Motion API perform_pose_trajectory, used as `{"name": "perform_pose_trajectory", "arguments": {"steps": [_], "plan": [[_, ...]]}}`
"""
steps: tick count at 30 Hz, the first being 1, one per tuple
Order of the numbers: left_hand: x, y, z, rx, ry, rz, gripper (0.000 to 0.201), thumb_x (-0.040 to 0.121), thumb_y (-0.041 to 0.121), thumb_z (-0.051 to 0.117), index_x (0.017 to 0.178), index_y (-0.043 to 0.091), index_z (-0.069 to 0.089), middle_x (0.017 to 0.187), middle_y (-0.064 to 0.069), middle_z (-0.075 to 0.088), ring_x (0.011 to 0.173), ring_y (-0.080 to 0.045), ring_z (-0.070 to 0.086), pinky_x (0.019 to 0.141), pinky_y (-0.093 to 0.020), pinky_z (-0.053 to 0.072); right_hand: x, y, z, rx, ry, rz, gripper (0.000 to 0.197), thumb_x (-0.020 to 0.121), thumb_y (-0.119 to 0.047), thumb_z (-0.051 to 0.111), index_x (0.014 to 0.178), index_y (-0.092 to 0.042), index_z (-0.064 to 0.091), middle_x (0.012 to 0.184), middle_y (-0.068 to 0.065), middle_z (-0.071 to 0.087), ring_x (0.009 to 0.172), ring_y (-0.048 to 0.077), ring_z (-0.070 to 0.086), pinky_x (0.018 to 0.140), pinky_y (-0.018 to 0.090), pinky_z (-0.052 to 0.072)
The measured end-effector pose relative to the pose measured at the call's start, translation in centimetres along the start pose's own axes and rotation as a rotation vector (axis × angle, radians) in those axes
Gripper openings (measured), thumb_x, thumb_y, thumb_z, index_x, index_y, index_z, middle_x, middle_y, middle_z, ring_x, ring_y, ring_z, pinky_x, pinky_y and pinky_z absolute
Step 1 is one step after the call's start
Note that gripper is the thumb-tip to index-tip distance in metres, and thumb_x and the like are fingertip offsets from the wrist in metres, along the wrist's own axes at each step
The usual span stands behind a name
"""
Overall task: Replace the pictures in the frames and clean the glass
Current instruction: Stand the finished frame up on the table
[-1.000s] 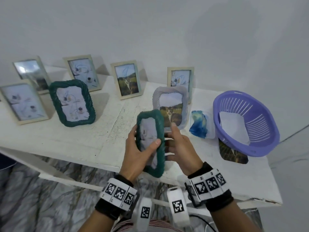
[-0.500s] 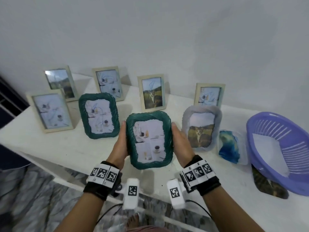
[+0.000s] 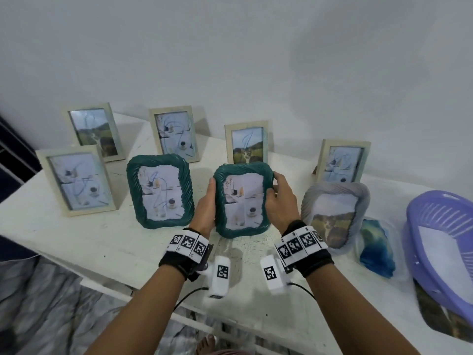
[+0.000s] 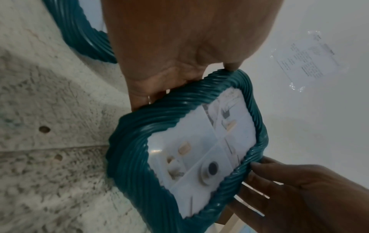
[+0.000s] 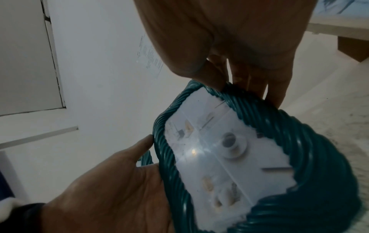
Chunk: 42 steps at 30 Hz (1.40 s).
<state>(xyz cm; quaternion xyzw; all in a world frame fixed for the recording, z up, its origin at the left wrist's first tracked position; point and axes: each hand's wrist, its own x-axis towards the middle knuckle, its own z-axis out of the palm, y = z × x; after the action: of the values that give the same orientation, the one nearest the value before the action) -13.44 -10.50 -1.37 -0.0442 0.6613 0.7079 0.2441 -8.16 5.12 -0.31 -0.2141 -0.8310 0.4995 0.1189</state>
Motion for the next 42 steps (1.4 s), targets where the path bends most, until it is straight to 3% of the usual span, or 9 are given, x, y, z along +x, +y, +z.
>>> {"name": "perform_pose_trajectory", "arguments": {"steps": [5, 10, 13, 19, 23, 26, 29, 33, 42], "plan": [[0.2, -0.5, -0.4, 0.035, -0.031, 0.030, 0.055, 0.095, 0.068, 0.028, 0.100, 0.034, 0.071, 0.113, 0.006, 0.071, 0.108, -0.012, 0.064, 0.106, -0.043, 0.046, -0.3, 0.1, 0.0, -0.013, 0.008, -0.005, 0.052, 0.098, -0.006, 0.036, 0.147, -0.022, 0.029, 0.108, 0.011, 0.064, 0.076, 0.018, 0.057, 0.056, 0.019, 0.035], [-0.9, -0.9, -0.9, 0.116, -0.036, 0.094, 0.046, 0.102, 0.056, 0.023, 0.125, 0.034, 0.056, 0.124, 0.005, 0.060, 0.116, -0.014, 0.057, 0.108, -0.038, 0.042, -1.6, -1.1, 0.1, -0.053, 0.065, -0.101, 0.064, 0.097, -0.008, 0.040, 0.153, -0.019, 0.010, 0.154, 0.006, 0.031, 0.135, 0.021, 0.037, 0.106, 0.021, 0.027], [-2.3, -2.1, -2.7, 0.231, -0.007, 0.150, 0.035, 0.101, 0.054, 0.030, 0.117, 0.034, 0.054, 0.122, 0.006, 0.061, 0.115, -0.012, 0.058, 0.103, -0.038, 0.045, -2.9, -2.7, 0.4, -0.135, 0.150, -0.243, 0.063, 0.095, -0.009, 0.043, 0.152, -0.016, 0.016, 0.157, 0.006, 0.023, 0.145, 0.020, 0.016, 0.116, 0.027, 0.015], [-4.4, -2.2, -8.5, 0.387, 0.182, 0.373, 0.016, 0.099, 0.022, 0.056, 0.103, 0.020, 0.071, 0.095, 0.004, 0.073, 0.091, -0.008, 0.067, 0.088, -0.029, 0.054, -4.6, -7.1, 3.3, -0.160, 0.142, -0.541, 0.052, 0.094, -0.020, 0.039, 0.145, -0.014, 0.034, 0.136, 0.005, 0.047, 0.119, 0.015, 0.044, 0.101, 0.023, 0.038], [-3.6, -0.4, -12.4, 0.368, 0.474, 0.553, 0.015, 0.097, 0.015, 0.058, 0.106, 0.022, 0.068, 0.110, 0.002, 0.066, 0.099, -0.008, 0.061, 0.079, -0.011, 0.046, -4.4, -9.0, 6.9, -0.031, -0.129, -0.468, 0.054, 0.097, -0.013, 0.042, 0.149, -0.021, 0.028, 0.131, -0.001, 0.049, 0.081, 0.007, 0.053, 0.077, 0.026, 0.050], [-2.1, 0.5, -14.6, 0.331, 0.577, 0.515, 0.029, 0.096, 0.017, 0.057, 0.124, 0.024, 0.057, 0.127, 0.002, 0.050, 0.111, -0.011, 0.052, 0.087, -0.022, 0.044, -3.3, -8.9, 10.0, -0.028, -0.235, -0.302, 0.060, 0.099, -0.018, 0.042, 0.153, -0.020, 0.015, 0.135, 0.003, 0.046, 0.074, 0.010, 0.052, 0.077, 0.032, 0.051], [-0.6, 0.5, -16.1, 0.361, 0.503, 0.404, 0.045, 0.097, 0.018, 0.056, 0.140, 0.021, 0.044, 0.137, -0.003, 0.048, 0.119, -0.017, 0.050, 0.092, -0.029, 0.043, -2.4, -8.4, 12.7, -0.043, -0.293, -0.186, 0.061, 0.095, -0.023, 0.042, 0.151, -0.017, 0.019, 0.098, 0.004, 0.058, 0.065, 0.007, 0.045, 0.063, 0.028, 0.042], [-0.1, 0.0, -17.2, 0.389, 0.357, 0.329, 0.044, 0.098, 0.014, 0.053, 0.140, 0.021, 0.041, 0.119, -0.005, 0.061, 0.100, -0.018, 0.061, 0.073, -0.018, 0.047, -2.3, -8.6, 14.5, -0.102, -0.266, -0.163, 0.061, 0.083, -0.035, 0.039, 0.142, -0.021, 0.032, 0.116, 0.006, 0.059, 0.101, 0.025, 0.056, 0.088, 0.042, 0.049], [-5.3, 1.6, -19.3, 0.310, 0.248, 0.367, 0.032, 0.097, 0.017, 0.057, 0.128, 0.024, 0.056, 0.092, -0.012, 0.067, 0.087, -0.023, 0.065, 0.083, -0.043, 0.052, -5.2, -8.8, 11.7, 0.072, -0.093, -0.139, 0.023, 0.094, -0.018, 0.053, 0.117, -0.017, 0.058, 0.091, -0.007, 0.061, 0.065, 0.007, 0.056, 0.068, 0.029, 0.051]]}}
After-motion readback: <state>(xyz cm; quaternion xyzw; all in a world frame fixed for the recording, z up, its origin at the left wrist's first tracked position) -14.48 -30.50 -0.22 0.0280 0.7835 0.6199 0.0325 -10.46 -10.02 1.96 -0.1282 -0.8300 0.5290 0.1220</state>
